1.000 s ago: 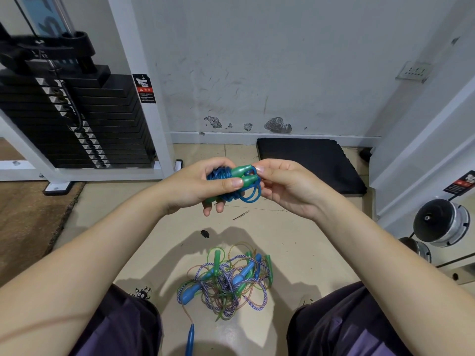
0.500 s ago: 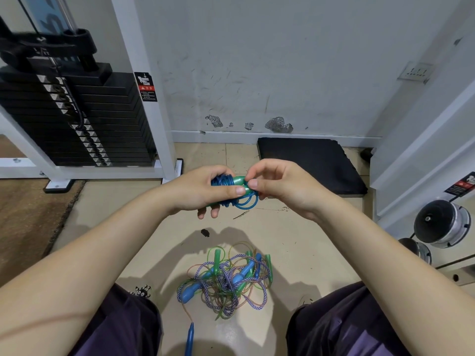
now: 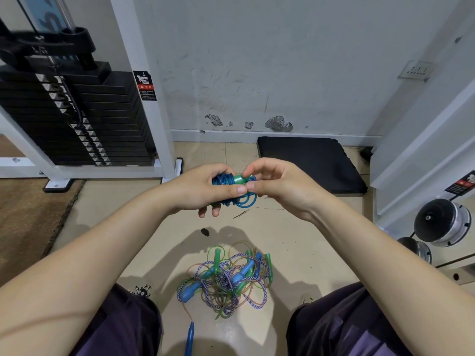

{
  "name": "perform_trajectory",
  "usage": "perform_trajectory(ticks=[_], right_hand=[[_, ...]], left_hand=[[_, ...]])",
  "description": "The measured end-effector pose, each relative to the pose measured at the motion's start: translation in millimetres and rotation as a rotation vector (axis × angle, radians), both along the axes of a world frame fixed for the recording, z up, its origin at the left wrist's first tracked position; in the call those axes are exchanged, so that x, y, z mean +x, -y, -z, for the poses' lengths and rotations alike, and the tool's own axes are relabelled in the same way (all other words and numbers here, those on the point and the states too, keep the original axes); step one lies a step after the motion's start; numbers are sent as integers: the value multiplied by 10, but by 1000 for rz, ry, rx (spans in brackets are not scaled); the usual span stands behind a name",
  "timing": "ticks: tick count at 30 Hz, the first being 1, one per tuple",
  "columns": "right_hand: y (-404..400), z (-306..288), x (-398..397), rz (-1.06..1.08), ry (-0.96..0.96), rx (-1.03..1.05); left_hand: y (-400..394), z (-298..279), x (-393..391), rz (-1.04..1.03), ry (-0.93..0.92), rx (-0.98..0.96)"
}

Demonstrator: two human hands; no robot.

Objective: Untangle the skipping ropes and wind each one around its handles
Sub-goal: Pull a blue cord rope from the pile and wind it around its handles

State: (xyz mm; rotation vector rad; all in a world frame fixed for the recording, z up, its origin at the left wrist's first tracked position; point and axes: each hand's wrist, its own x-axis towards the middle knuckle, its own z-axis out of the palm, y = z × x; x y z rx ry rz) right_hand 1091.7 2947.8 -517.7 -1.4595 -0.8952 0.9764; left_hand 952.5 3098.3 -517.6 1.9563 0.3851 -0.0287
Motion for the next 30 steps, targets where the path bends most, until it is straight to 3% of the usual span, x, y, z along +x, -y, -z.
perform_trajectory(ticks=[9,14,20,26,30], right_hand=[[-30,-6,-28,222,239,8],[-17,-75,92,314,154,108],[-14,-88,244,519,-65,60],[-14,-42,257,525,7,35],[47,-20,339,418,57,-31]], left_hand=[[-12,36,-6,-11,-61,4],[-109,25,14,-124,-104,-34],[-70,-16,0,-34,-91,-126],[-145,25,-46,-135,-88,-73],[-214,45,-92,-141,-91,-54]])
